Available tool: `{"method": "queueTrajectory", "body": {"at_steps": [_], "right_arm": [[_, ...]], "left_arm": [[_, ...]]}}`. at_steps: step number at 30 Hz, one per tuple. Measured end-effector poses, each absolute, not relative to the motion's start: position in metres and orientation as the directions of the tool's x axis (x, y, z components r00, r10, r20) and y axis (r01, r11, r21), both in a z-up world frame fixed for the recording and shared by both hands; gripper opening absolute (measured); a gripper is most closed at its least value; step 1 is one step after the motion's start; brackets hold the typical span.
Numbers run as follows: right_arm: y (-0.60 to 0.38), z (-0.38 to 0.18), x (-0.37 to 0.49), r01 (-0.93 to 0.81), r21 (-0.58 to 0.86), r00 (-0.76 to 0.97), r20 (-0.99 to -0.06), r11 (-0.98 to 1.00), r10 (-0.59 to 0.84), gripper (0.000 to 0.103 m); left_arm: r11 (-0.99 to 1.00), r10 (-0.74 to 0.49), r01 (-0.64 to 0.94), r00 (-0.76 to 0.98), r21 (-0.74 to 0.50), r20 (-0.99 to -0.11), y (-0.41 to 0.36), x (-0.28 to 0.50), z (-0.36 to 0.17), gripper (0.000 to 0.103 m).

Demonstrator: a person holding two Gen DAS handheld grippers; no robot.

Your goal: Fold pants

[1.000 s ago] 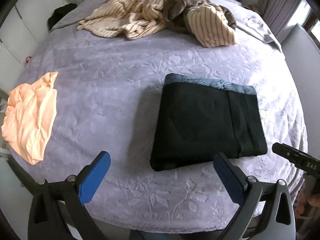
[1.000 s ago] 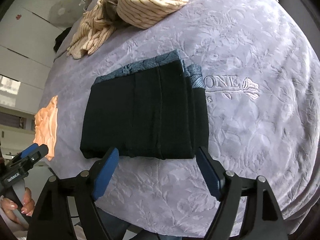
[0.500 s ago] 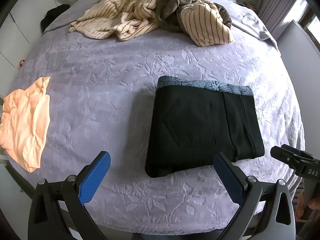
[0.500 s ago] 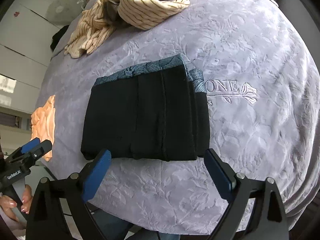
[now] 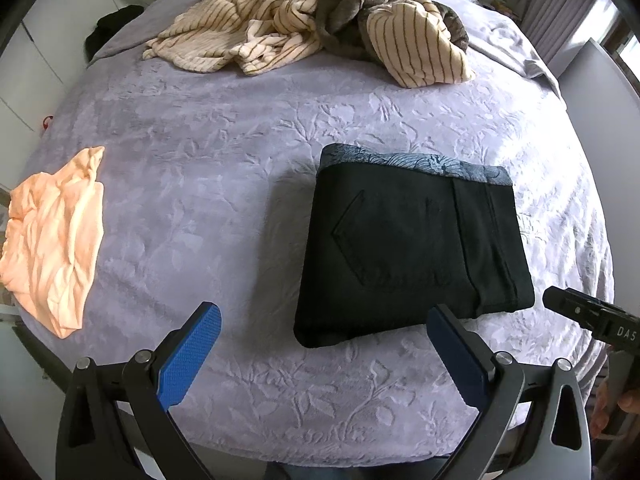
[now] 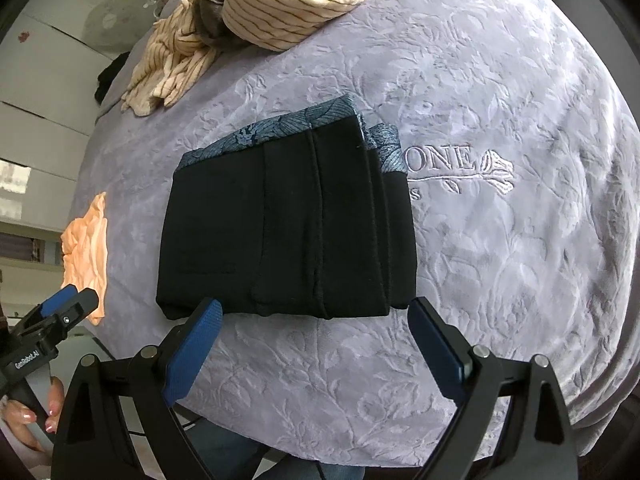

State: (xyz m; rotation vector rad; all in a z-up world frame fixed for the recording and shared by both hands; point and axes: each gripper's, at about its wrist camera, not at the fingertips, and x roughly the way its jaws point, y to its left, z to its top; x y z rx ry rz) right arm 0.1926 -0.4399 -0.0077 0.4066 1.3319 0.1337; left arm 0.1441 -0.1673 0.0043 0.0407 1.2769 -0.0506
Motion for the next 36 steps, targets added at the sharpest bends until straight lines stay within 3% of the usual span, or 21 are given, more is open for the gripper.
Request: {"method": "queueTrajectory", "body": {"at_steps": [36], "right_arm": [[-0.486,-0.047,0.183,0.243,0.407,0.203,-0.909,0.881,0.364,0.095]], "left_arm": [[0.993,0.04,0.105,0.192,0.061,-0.981,-0.197,0.152,-0.029,0.103]]}}
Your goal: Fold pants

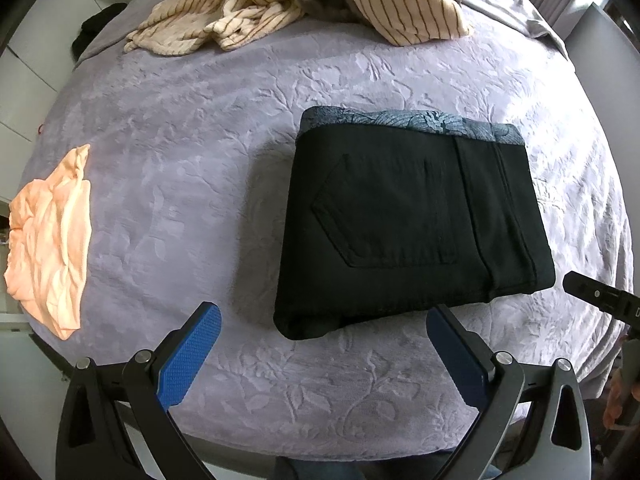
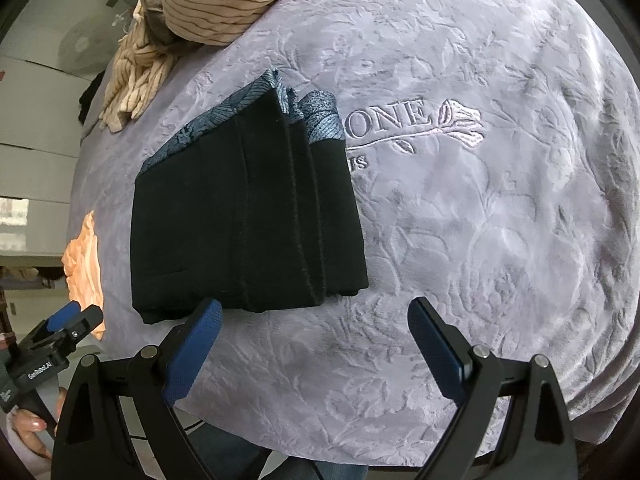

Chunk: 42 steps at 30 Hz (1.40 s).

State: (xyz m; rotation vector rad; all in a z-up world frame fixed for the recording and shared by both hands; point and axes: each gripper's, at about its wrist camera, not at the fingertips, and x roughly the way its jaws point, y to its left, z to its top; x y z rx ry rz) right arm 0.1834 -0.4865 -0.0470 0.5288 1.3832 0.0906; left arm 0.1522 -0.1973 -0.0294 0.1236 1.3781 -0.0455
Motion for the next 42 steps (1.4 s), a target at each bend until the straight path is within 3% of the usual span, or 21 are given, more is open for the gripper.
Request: {"method": "queueTrajectory", "body": {"at_steps": [7,18,26,42], "right_arm": [[-0.487,-0.047,0.19,0.209,0.485,0.239,-0.867,0.849,0.437,0.103],[-0.485,-0.06,0.195,0.168,0.513,0.206,-0.853,0.842,0.479,0.103],[-0.497,-0.076,0.196,0.248,0.547,0.173,-0.837,0.8,0.519,0.103],[-0.519,-0.088,0.199,0.278,0.499,0.157,-0.867,0.821,0.474,0.103]], "left_arm": [[0.993,0.011,0.114,0.19,0.033,-0.982,-0.201,0.152,-0.033,0.103],[0.996,0.003,0.086,0.161,0.018,-0.987,-0.193,0.149,-0.045,0.103],[0.996,0.022,0.077,0.156,0.034,-0.988,-0.188,0.154,-0.05,0.103],[0.997,0.025,0.063,0.147,0.035,-0.989,-0.179,0.182,-0.079,0.103]]}}
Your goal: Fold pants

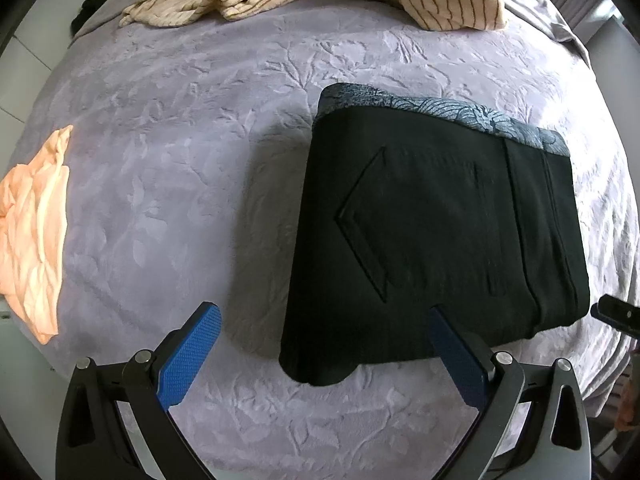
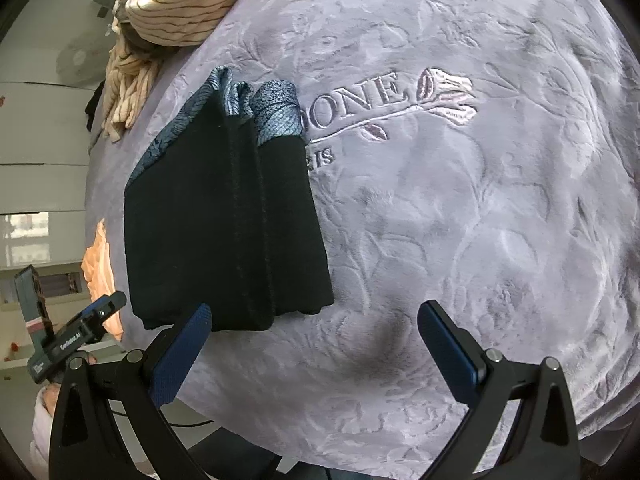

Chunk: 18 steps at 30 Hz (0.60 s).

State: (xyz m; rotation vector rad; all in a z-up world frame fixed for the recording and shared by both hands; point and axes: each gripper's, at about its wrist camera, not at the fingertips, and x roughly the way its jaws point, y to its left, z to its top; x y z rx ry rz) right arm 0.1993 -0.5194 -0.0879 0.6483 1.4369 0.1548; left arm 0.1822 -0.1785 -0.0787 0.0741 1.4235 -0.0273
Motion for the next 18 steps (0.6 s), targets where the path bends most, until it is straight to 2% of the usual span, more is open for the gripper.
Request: {"method": "queueTrajectory", "body": {"at_steps": [18], "right_arm": [[-0.5108,-0.0932,0.2057,0.269,0.498,0.141,-0.867,0.824,0.478,0.103]], "left_arm": [[0.998,-0.005,0.07,0.143,0.005,-0.99,-0.1789,0.1856,-0.0884,0.103]]}}
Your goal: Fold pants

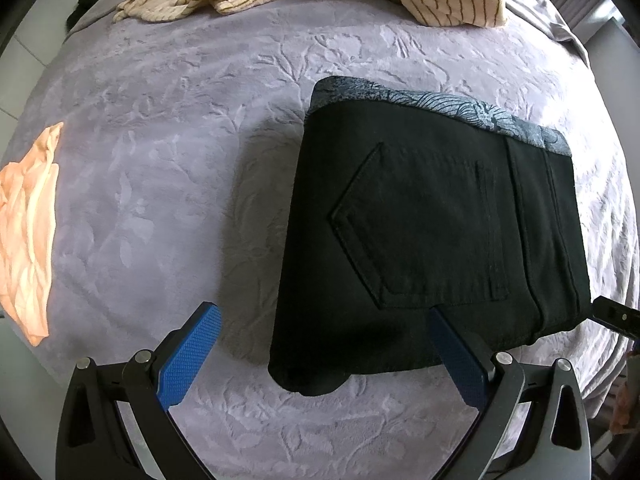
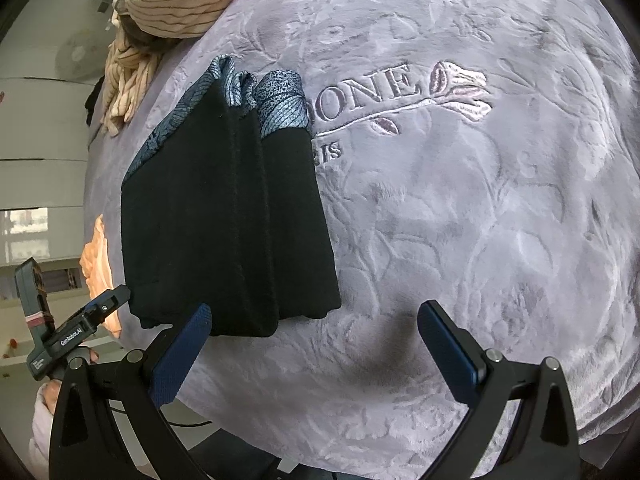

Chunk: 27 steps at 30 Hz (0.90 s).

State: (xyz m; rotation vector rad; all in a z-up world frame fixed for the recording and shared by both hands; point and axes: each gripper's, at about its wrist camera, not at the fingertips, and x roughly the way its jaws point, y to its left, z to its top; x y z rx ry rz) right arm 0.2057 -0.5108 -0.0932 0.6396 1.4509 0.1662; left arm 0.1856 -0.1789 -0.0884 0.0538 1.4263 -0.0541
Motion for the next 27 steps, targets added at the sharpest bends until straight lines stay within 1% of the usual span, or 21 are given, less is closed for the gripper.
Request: {"method": "queueTrajectory", "body": {"at_steps": [6,15,16,20,24,27], "right_arm": [[-0.514,-0.095,0.214,0.254,0.509,0.152,-0.861,0.822,0.486,0.103],[-0.519,-0.101,0.236,0.2,0.59,0.184,-0.807,0.783,0.561,0.103],[-0.52,-0.102,0.241,0.186,0.602,0.189,-0.798,0.777,0.573,0.103],[-0.521,-0.111,0.253,0.15,0.653,0.184,-0.756,0.743,0.628,0.103],[-0.515,-0.13,0.264,0.141,0.709,0.158,-0.705,0.691,0.692,0.103],[-0.508,-0.14,0.275,0.162,0.746,0.164,-0.665,0.645,0.728,0.102]], "left_arm": [[0.986,-0.129,0.126,0.184,-0.107,-0.974,-0.174,0.197,-0.083,0.103],[0.956,-0.264,0.174,0.157,-0.237,-0.952,-0.165,0.221,-0.099,0.103],[0.946,-0.291,0.187,0.145,-0.263,-0.946,-0.163,0.225,-0.103,0.103],[0.926,-0.33,0.235,0.118,-0.296,-0.937,-0.164,0.236,-0.118,0.103],[0.906,-0.375,0.244,0.083,-0.346,-0.923,-0.177,0.247,-0.137,0.103],[0.906,-0.375,0.24,0.07,-0.349,-0.924,-0.187,0.248,-0.147,0.103]]}}
